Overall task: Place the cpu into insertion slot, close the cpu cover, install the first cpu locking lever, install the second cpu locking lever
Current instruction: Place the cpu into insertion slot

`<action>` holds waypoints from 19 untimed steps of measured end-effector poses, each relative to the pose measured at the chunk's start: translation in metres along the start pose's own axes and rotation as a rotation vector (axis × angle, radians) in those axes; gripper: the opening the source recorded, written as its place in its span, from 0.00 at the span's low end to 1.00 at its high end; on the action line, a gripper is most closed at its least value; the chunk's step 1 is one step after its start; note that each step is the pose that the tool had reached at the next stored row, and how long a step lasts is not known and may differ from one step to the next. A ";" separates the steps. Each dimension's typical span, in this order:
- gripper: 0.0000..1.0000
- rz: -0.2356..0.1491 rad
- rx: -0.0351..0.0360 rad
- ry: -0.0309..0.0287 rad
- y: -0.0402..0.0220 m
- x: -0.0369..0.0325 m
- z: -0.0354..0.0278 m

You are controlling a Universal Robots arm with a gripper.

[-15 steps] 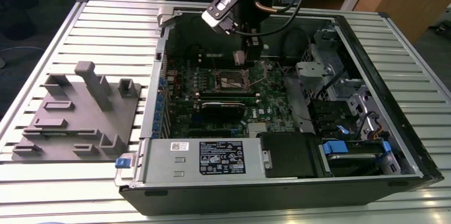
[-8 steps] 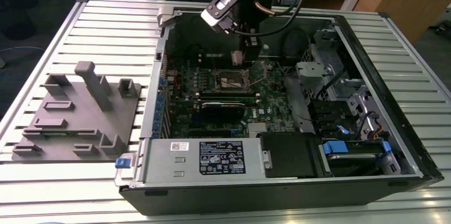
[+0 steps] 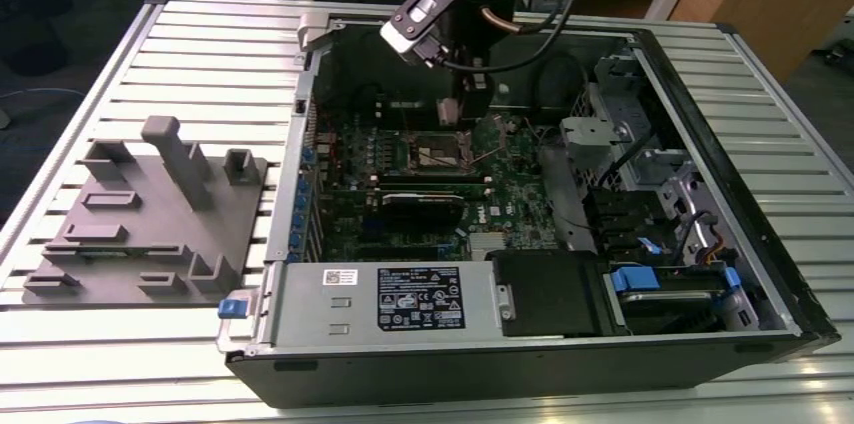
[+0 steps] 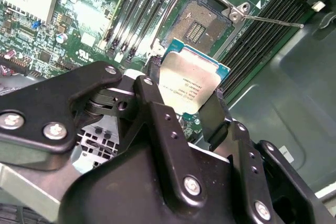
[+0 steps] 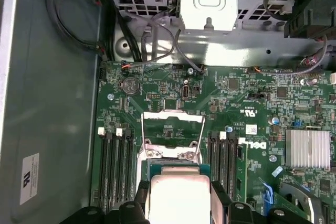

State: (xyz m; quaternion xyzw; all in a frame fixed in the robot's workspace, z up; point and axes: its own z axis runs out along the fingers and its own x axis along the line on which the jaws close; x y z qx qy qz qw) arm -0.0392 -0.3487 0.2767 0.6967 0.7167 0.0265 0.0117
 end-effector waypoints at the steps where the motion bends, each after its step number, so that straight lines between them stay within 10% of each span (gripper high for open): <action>1: 0.54 0.000 0.0000 0.0001 -0.0001 0.0000 0.0014; 19: 0.54 0.000 0.0001 -0.0001 -0.0044 -0.0003 0.0179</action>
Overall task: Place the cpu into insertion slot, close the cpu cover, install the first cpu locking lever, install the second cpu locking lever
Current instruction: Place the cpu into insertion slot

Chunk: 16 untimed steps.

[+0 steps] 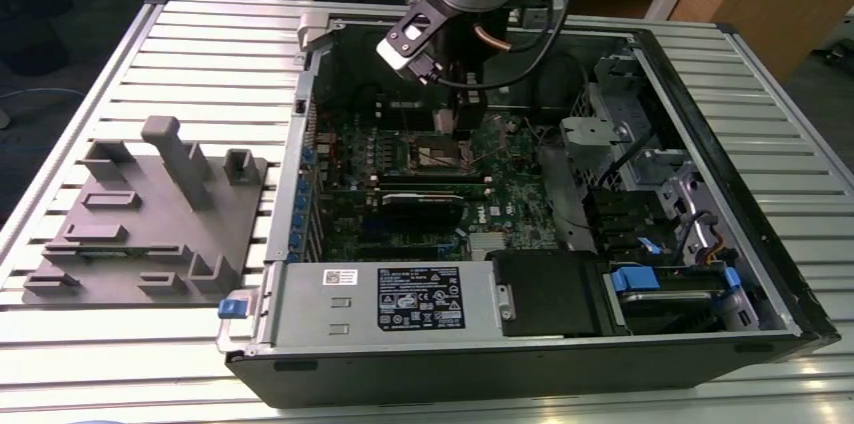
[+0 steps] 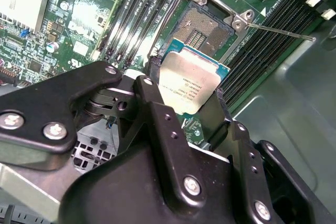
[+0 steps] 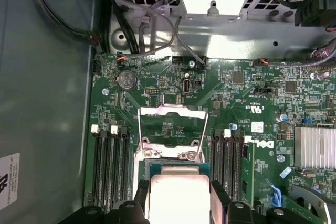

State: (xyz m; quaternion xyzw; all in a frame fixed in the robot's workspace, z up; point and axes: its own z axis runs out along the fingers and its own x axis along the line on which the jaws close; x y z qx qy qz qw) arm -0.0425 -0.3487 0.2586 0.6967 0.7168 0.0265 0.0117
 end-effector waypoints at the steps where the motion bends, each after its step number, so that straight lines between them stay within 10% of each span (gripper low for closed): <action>1: 0.54 0.000 -0.0002 0.0003 0.0000 0.0000 0.0003; 16: 0.54 0.000 -0.0003 0.0005 -0.0002 0.0000 0.0042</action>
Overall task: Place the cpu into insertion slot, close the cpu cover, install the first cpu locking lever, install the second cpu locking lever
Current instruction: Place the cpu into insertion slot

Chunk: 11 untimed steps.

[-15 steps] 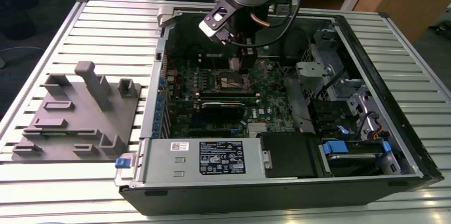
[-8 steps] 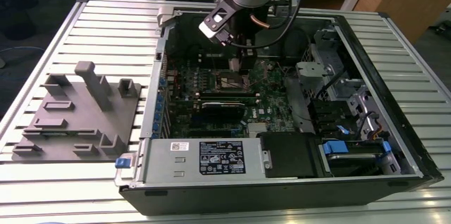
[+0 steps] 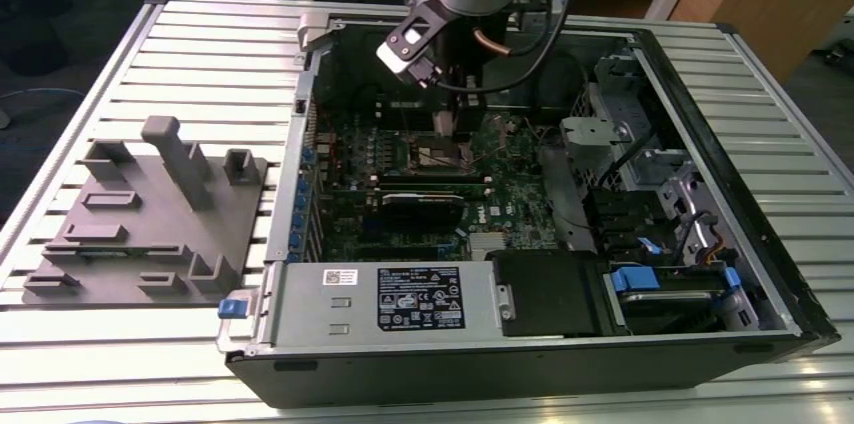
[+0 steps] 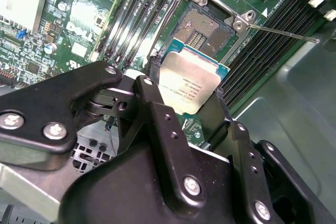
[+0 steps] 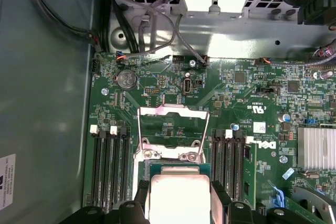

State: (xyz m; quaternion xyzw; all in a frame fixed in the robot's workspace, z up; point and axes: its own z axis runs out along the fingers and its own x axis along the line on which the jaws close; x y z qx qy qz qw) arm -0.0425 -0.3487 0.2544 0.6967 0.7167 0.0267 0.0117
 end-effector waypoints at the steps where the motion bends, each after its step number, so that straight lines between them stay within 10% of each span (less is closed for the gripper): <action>1: 0.54 0.000 0.0002 -0.0004 0.0000 0.0000 0.0005; 11: 0.54 0.000 0.0001 -0.0008 -0.0003 -0.0001 0.0043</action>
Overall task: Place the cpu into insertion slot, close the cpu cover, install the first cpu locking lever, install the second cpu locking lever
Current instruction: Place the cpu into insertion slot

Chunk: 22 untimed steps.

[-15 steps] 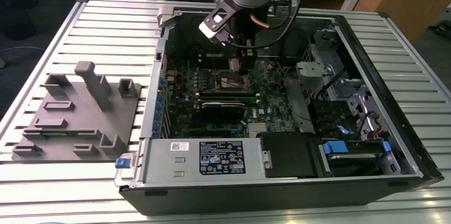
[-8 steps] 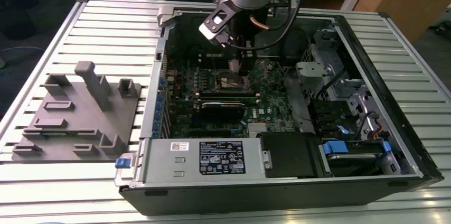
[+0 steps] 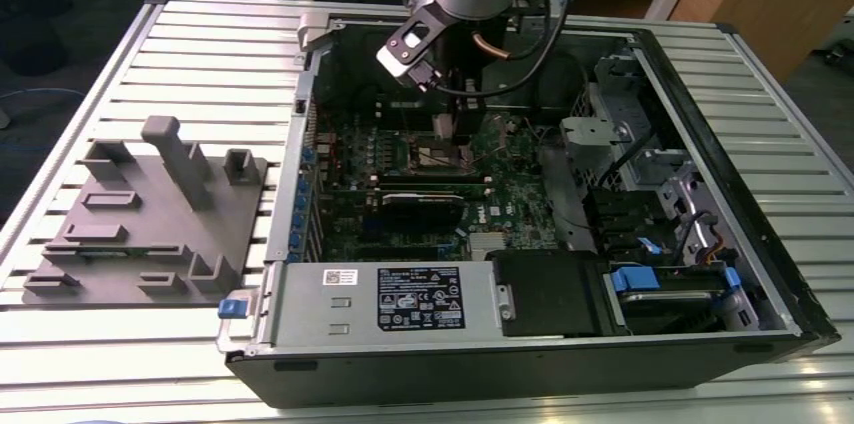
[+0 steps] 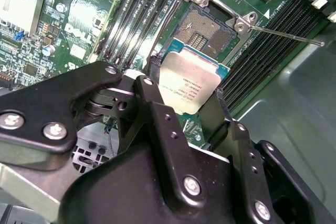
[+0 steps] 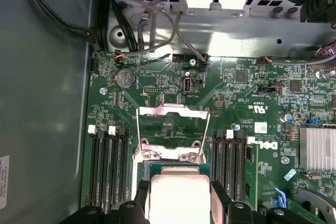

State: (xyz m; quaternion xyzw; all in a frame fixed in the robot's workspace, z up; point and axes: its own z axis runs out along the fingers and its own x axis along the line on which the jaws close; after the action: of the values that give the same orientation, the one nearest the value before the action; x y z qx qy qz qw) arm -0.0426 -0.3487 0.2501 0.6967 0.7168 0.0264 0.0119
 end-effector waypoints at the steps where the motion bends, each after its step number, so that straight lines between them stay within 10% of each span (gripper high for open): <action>1: 0.54 0.000 -0.0001 0.0003 0.0000 0.0000 0.0005; 22: 0.54 0.000 0.0001 -0.0001 -0.0003 -0.0001 0.0056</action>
State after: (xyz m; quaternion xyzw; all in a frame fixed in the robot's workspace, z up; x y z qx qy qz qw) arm -0.0426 -0.3487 0.2444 0.6967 0.7168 0.0263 0.0119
